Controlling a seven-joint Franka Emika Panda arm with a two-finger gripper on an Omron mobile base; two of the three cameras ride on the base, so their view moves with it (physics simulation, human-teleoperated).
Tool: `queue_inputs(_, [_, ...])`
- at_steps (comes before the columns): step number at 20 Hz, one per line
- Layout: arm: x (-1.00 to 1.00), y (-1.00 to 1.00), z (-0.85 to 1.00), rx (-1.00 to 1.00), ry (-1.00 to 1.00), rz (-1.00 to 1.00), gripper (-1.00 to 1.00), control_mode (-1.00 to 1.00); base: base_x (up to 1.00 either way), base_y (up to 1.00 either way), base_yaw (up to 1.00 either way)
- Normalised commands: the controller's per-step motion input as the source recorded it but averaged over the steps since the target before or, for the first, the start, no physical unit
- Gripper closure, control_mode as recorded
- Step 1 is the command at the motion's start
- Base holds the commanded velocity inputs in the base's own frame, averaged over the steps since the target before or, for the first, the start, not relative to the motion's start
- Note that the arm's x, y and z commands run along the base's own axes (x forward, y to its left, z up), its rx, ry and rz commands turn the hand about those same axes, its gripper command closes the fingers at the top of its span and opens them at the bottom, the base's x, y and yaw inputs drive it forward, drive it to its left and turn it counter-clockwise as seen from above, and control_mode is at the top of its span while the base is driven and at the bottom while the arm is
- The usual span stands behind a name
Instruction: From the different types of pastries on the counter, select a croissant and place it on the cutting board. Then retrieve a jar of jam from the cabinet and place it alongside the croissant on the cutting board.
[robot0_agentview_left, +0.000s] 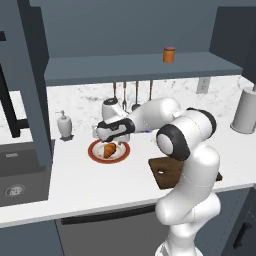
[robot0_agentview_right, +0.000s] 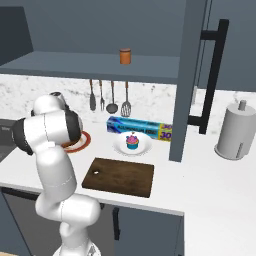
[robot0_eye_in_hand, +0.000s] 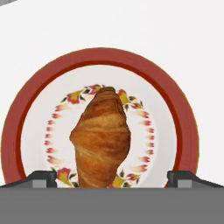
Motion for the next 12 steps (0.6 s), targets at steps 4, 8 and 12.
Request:
queue_inputs(4, [0.01, 0.00, -0.09, 0.00, 0.00, 0.00, -1.00, -1.00, 0.00, 0.00, 0.00])
queue_inputs(8, [0.00, 0.00, -0.01, 0.00, 0.00, 0.00, -1.00, -1.00, 0.00, 0.00, 0.00])
queue_inputs(12, [0.03, 0.00, -0.13, 0.00, 0.00, 0.00, -1.00, -1.00, 0.00, 0.00, 0.00])
